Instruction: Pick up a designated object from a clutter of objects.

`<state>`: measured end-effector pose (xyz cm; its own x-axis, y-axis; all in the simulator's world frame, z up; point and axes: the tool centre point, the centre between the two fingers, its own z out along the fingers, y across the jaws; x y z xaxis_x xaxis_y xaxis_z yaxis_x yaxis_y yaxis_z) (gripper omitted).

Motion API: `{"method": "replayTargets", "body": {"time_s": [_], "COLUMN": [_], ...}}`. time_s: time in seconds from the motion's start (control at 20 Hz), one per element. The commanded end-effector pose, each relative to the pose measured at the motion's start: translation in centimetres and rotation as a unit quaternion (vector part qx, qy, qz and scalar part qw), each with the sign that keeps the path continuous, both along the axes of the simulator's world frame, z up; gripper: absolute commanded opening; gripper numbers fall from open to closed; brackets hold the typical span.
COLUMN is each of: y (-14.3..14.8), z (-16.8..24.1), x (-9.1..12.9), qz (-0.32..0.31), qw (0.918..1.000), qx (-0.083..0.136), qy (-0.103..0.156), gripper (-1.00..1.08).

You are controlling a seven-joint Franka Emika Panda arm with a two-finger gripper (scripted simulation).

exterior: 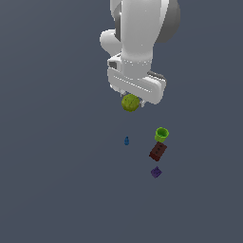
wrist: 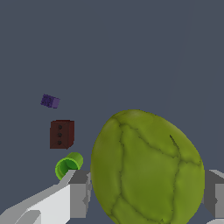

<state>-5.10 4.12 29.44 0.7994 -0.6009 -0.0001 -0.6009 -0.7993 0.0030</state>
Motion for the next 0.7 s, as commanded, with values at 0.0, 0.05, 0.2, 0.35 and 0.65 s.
{"method": "replayTargets", "body": {"time_s": [0.0, 0.05, 0.2, 0.35, 0.65], "y": [1.1, 1.6, 2.9, 4.1, 6.0], "z": [2.2, 3.0, 5.3, 7.4, 10.7], "x": [-1.5, -2.0, -3.6, -5.0, -7.1], "qz": [0.0, 0.0, 0.0, 0.0, 0.0], "qw": [1.0, 1.0, 1.0, 1.0, 1.0], "qx": [-0.001, -0.001, -0.001, -0.001, 0.0], "qy": [-0.001, -0.001, -0.001, -0.001, -0.001], "gripper": [-1.0, -1.0, -1.0, -1.0, -1.0]}}
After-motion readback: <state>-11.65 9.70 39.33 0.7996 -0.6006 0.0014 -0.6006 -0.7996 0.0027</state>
